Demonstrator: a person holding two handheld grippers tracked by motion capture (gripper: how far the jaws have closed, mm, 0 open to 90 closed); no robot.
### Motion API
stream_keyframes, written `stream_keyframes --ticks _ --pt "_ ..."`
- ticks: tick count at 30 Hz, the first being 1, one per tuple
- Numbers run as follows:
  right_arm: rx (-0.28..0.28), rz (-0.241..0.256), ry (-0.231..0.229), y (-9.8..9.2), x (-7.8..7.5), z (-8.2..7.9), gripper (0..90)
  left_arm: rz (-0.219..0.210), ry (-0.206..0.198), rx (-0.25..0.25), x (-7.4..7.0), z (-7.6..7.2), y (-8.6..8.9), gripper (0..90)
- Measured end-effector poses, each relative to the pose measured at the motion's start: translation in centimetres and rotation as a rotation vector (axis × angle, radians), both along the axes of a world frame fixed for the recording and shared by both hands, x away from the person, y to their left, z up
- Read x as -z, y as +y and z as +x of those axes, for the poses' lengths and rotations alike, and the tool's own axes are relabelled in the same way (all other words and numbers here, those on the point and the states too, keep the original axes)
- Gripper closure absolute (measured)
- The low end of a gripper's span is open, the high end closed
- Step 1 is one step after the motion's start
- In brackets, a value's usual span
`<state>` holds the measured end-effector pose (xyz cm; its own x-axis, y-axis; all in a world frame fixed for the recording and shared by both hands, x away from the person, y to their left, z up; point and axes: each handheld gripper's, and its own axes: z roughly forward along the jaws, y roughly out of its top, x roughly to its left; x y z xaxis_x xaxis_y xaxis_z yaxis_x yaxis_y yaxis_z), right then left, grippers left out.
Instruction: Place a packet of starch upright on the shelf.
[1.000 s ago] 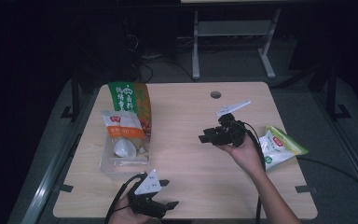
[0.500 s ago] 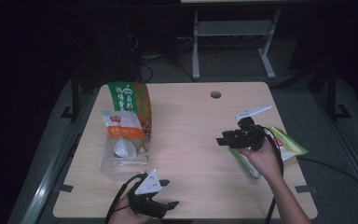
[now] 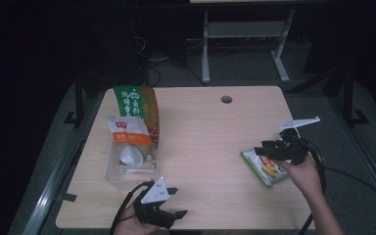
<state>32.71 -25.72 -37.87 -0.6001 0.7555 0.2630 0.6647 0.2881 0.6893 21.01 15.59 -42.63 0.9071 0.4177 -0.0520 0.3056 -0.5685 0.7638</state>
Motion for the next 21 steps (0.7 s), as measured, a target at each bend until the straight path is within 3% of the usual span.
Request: stream_keyframes --ticks 21 --pt "0.171 -0.051 0.053 -7.4 3.0 -3.3 45.7 -0.013 -0.003 -0.009 0.0 0.1 0.0 27.3"
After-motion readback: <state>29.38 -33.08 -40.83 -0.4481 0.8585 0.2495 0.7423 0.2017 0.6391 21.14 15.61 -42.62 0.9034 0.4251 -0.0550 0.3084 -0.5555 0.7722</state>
